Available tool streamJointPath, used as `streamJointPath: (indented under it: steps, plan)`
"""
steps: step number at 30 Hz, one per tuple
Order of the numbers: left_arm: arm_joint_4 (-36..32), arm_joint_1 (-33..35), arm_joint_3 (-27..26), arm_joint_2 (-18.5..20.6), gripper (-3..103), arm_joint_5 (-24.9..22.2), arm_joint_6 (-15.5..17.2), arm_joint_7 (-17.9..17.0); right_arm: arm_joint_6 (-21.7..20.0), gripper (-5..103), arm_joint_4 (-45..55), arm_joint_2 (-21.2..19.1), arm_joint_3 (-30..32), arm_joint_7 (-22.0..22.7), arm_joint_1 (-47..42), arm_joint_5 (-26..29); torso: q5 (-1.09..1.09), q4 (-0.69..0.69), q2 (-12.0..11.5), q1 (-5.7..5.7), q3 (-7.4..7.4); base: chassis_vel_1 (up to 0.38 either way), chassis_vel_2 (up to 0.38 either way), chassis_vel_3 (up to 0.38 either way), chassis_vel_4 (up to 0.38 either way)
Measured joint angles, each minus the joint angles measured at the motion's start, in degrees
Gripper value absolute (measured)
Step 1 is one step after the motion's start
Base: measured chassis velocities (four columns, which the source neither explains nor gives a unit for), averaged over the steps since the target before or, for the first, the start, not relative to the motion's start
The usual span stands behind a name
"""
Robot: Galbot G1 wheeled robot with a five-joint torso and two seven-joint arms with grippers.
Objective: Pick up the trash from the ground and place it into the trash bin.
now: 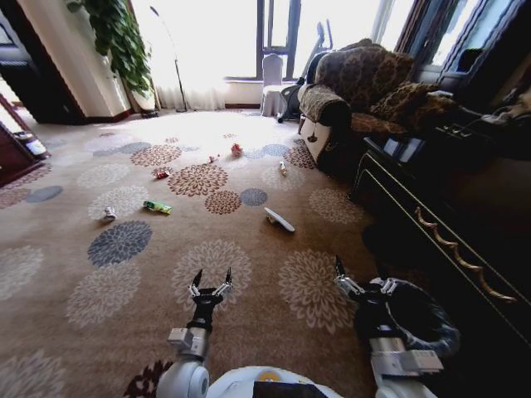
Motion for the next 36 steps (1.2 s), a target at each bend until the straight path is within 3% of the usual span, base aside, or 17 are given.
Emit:
streamJointPath:
  steps: [13,18,20,25,31,36]
  plan:
    - [0.8,0.01,-0.68,-0.11,100,0.16,0.0,-0.05,-1.66,100,-1.31,-0.9,0.02,0.0,0.8,-0.56,-0.04,0.01,0.0,-0.01,0.0,-0.04,-0.177,0.035,0.158]
    - [0.92,0.02,-0.55,-0.12,100,0.21,0.0,-0.08,-7.4,100,-2.31,-5.02,1.98,-0.01,1.82,1.47,-0.03,0.01,0.0,0.0,0.0,0.034,0.056,-0.007,-0.061]
    - [1.14,0.06,-0.38,-0.16,100,0.27,0.0,-0.08,-12.69,100,-2.79,-9.18,3.81,0.0,2.58,5.91,-0.01,0.01,0.0,-0.01,0.0,0.0,0.0,0.0,0.0]
    - [1.89,-0.07,-0.32,-0.18,100,0.3,-0.1,-0.08,-18.08,100,-5.36,-13.81,6.72,0.0,3.69,10.95,0.0,0.0,0.0,-0.01,-0.01,0.0,0.0,0.0,0.0]
    - [3.21,-0.33,-0.31,-0.13,100,0.28,-0.86,-0.2,-22.44,100,-8.39,-17.98,11.92,-0.01,4.82,14.85,-0.02,0.01,0.0,-0.01,0.0,0.0,0.0,0.0,0.0]
    - [5.46,-0.76,0.75,-0.14,100,0.76,-2.09,-0.34,-26.08,100,-12.07,-24.06,18.29,-0.01,5.48,19.03,0.01,0.0,0.0,-0.02,-0.01,0.0,0.0,0.0,0.0]
